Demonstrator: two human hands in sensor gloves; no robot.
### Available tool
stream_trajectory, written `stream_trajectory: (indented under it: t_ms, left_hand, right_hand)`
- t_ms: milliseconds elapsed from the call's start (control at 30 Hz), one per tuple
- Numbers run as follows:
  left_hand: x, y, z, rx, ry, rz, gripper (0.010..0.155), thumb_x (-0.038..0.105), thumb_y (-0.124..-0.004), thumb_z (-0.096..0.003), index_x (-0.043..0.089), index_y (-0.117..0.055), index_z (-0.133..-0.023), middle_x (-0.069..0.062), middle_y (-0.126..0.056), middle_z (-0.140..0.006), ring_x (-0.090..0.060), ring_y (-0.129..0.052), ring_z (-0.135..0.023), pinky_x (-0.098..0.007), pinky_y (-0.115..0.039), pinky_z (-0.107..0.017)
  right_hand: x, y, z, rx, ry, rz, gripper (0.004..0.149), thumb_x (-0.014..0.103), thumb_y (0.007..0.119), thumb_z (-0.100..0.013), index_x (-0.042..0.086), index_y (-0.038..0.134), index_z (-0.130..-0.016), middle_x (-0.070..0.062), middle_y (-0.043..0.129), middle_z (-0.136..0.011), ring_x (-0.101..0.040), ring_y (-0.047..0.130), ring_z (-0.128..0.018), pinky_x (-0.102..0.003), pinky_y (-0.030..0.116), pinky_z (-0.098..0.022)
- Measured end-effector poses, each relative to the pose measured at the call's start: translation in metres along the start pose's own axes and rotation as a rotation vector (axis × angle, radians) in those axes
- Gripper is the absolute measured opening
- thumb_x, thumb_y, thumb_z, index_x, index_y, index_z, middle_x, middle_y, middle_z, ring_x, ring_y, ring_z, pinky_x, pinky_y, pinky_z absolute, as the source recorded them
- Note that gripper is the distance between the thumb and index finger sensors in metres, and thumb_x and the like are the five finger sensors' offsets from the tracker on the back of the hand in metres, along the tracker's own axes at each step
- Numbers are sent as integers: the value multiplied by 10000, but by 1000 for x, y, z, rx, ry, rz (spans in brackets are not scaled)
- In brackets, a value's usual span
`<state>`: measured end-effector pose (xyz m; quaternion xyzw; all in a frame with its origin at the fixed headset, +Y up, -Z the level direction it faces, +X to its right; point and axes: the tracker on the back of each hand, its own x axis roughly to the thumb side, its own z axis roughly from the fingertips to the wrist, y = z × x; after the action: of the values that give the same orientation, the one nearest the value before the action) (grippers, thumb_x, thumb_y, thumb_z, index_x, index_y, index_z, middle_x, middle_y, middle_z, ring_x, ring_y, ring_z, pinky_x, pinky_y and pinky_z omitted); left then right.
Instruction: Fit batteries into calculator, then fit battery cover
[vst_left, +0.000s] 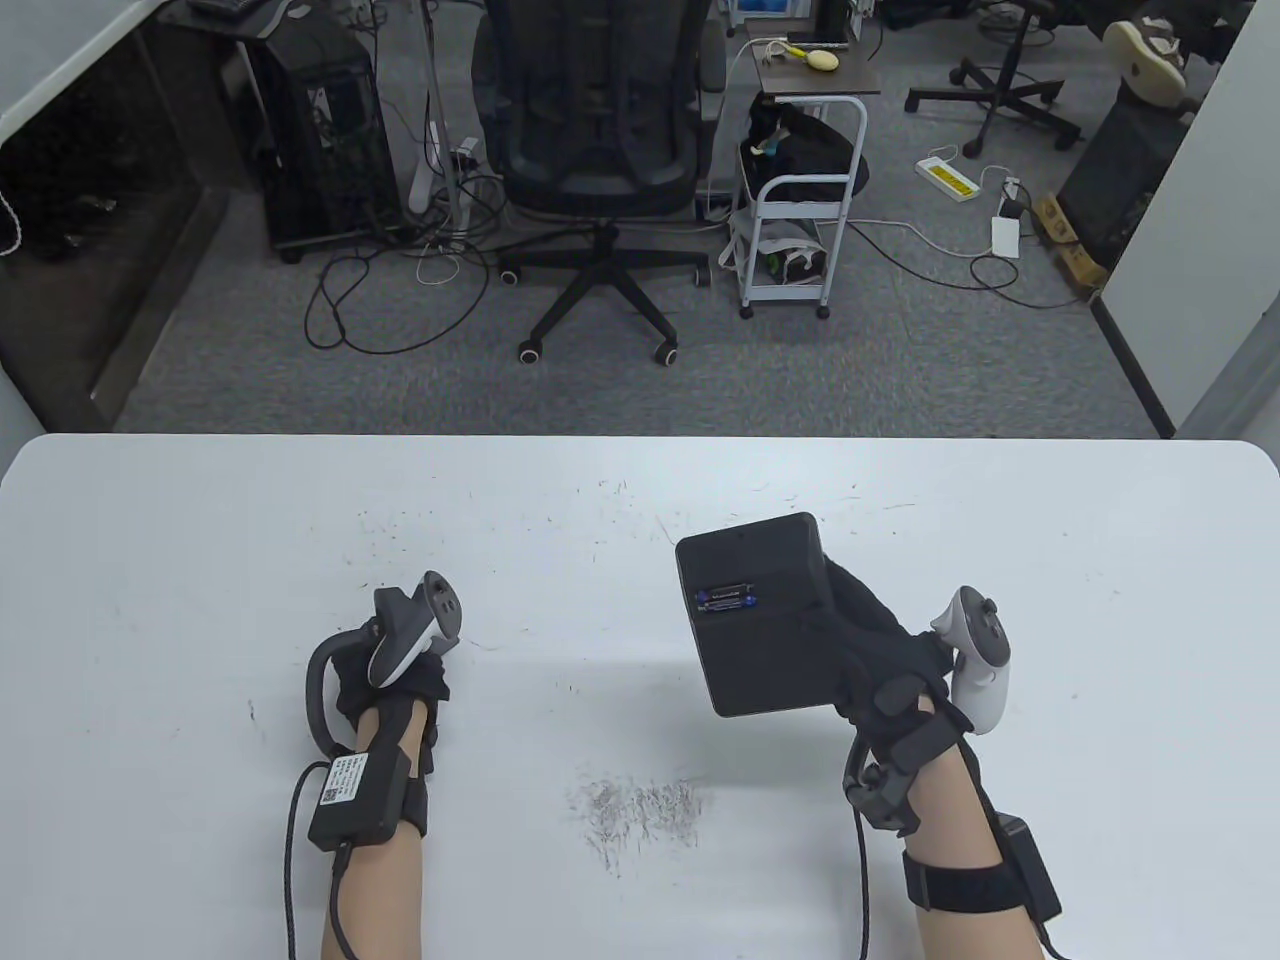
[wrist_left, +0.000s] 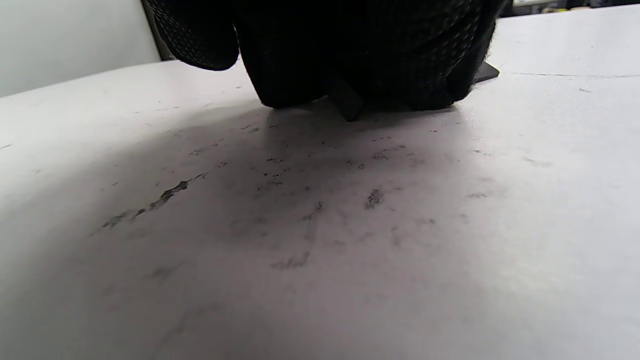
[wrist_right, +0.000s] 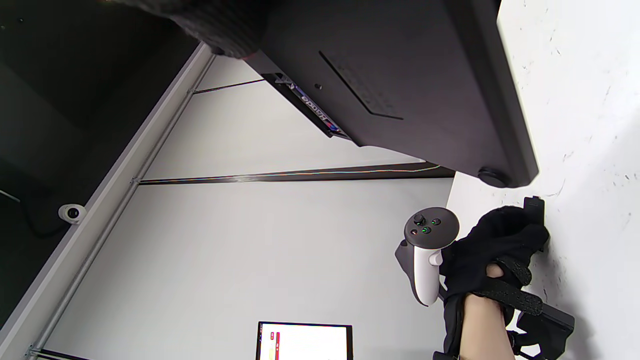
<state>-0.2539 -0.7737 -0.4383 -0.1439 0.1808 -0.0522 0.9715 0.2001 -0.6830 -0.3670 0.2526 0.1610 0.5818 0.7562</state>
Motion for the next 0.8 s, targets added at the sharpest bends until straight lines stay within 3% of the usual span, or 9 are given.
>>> stream_trajectory:
  t_ms: [567, 667, 800]
  left_hand:
    - [-7, -2, -1, 39, -26, 58, 565, 442, -903, -433, 352, -758, -972, 54, -885, -922, -143, -927, -835, -505, -725, -740]
    - [-6, -4, 1, 58, -39, 50, 447, 413, -904, -449, 394, -828, -889, 85, -934, -855, -131, -954, -791, -494, -732, -734]
    - [-1, -5, 5, 101, -57, -34, 431, 426, -892, -450, 407, -837, -877, 110, -950, -838, -92, -976, -776, -480, -743, -732]
  right_hand:
    - [-1, -2, 0, -14, 13, -8, 617, 318, 815, -525, 197, 552, -1069, -146, 660, -1084, -440, 813, -891, -547, 783, -567]
    - [-1, -3, 1, -17, 14, -8, 616, 318, 815, -525, 196, 552, -1069, -147, 659, -1084, -442, 813, -890, -547, 783, -568]
    - [-2, -4, 1, -19, 15, -10, 617, 318, 815, -525, 197, 551, -1069, -146, 660, -1084, -443, 811, -892, -548, 782, -568]
